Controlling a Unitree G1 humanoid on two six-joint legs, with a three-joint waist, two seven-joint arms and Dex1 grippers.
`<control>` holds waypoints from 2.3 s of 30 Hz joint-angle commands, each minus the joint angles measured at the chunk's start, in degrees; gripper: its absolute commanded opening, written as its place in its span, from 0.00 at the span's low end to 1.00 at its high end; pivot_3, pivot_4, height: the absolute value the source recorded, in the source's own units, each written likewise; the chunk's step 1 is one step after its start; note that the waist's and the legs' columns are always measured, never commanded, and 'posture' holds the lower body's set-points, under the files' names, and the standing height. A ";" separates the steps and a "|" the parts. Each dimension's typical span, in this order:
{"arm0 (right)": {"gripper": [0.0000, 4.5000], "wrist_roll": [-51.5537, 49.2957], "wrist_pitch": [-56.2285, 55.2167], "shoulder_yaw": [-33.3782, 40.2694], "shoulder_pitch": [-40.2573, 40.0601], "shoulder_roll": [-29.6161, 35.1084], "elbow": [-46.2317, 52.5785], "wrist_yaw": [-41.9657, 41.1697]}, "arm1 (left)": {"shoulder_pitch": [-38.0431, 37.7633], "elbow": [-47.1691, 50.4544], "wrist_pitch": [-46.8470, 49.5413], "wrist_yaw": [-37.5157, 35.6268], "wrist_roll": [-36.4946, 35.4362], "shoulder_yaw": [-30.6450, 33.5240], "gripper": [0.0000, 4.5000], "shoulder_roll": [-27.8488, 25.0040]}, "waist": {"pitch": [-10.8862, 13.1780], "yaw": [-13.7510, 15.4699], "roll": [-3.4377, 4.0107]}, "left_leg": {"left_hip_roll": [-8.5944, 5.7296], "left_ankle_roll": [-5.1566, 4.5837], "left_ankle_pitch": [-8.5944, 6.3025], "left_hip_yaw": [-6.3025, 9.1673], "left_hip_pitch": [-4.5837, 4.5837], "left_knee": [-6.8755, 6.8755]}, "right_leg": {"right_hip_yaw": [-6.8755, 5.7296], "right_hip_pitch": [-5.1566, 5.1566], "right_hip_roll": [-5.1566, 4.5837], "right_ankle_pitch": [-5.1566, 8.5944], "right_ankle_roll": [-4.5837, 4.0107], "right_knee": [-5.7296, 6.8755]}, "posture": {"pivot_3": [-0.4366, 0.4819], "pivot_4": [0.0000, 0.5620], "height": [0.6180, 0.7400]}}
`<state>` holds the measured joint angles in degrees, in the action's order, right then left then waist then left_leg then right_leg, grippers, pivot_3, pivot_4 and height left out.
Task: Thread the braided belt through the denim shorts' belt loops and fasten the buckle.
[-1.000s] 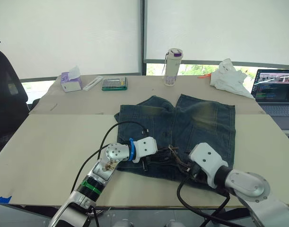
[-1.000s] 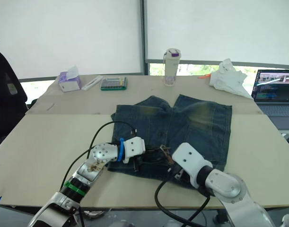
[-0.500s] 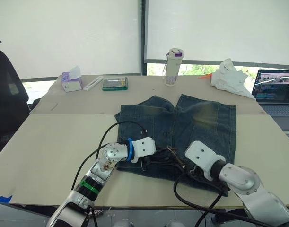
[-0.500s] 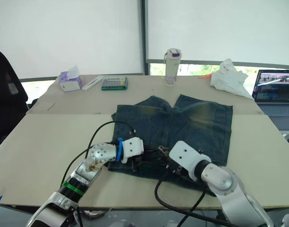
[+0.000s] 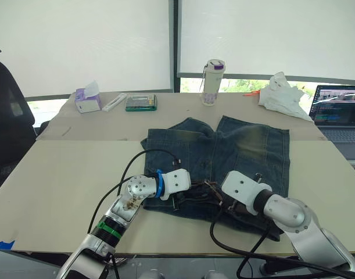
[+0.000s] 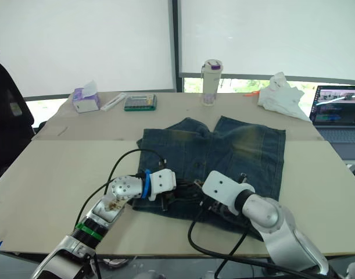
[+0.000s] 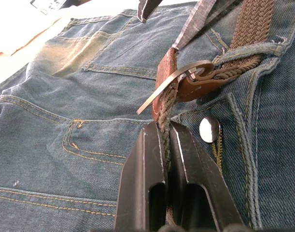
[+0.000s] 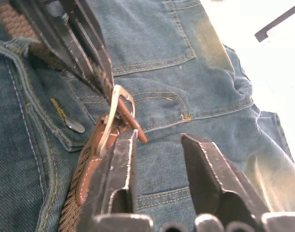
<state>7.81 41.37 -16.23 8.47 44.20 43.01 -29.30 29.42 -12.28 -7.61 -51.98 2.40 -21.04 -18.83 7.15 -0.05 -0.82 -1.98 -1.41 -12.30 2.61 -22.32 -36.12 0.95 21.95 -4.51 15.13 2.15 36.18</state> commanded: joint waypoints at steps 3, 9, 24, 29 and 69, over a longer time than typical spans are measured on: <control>0.36 3.59 -4.33 -2.15 2.26 1.42 -1.09 -2.19 | 0.79 1.46 -1.87 -0.04 -0.44 0.65 0.00 -0.07 | 0.00 -0.07 0.00 | 0.00 0.00 0.00 0.00 0.00 0.00 | 0.00 0.00 0.01 0.00 0.00 0.00 | 0.48 0.27 1.00; 0.36 6.23 -7.56 -4.09 3.78 1.39 -3.41 -4.43 | 0.65 1.81 -2.04 -0.18 -0.37 0.56 0.00 -0.19 | 0.00 -0.03 0.00 | 0.00 0.00 0.00 0.00 0.00 -0.01 | 0.00 0.01 0.01 0.00 0.00 0.00 | 0.48 0.27 1.00; 0.01 9.72 -11.84 -3.86 3.03 0.30 -5.04 -8.05 | 0.11 2.73 -1.54 -0.69 -0.74 0.36 0.00 -0.63 | 0.00 -0.08 0.00 | 0.02 0.00 0.00 0.00 0.00 -0.02 | 0.00 0.01 0.02 0.00 0.00 0.01 | 0.48 0.27 1.00; 0.00 10.35 -11.77 -2.01 2.07 0.95 -4.14 -8.90 | -0.44 5.67 4.37 -5.04 -6.12 2.09 0.23 -1.83 | 0.00 -0.07 0.00 | 0.02 0.00 0.00 0.00 0.00 -0.03 | 0.00 0.01 0.02 0.00 0.00 0.01 | 0.48 0.27 1.00; 0.00 12.31 -8.74 11.33 -7.34 2.00 2.89 -10.44 | -0.54 10.06 24.23 -15.16 -16.07 2.75 0.61 -7.82 | 0.00 0.52 0.02 | 0.03 -0.02 -0.01 -0.02 0.00 -0.11 | 0.01 -0.04 0.02 0.00 -0.01 0.00 | 0.48 0.27 1.00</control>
<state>19.52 32.84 -7.29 0.89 45.73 43.50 -39.88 28.21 -2.14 18.38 -66.88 -13.59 -18.91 -26.75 7.14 0.47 -0.80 -1.95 -1.43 -12.31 2.59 -22.32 -36.23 0.96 21.90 -4.50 15.13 2.14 36.17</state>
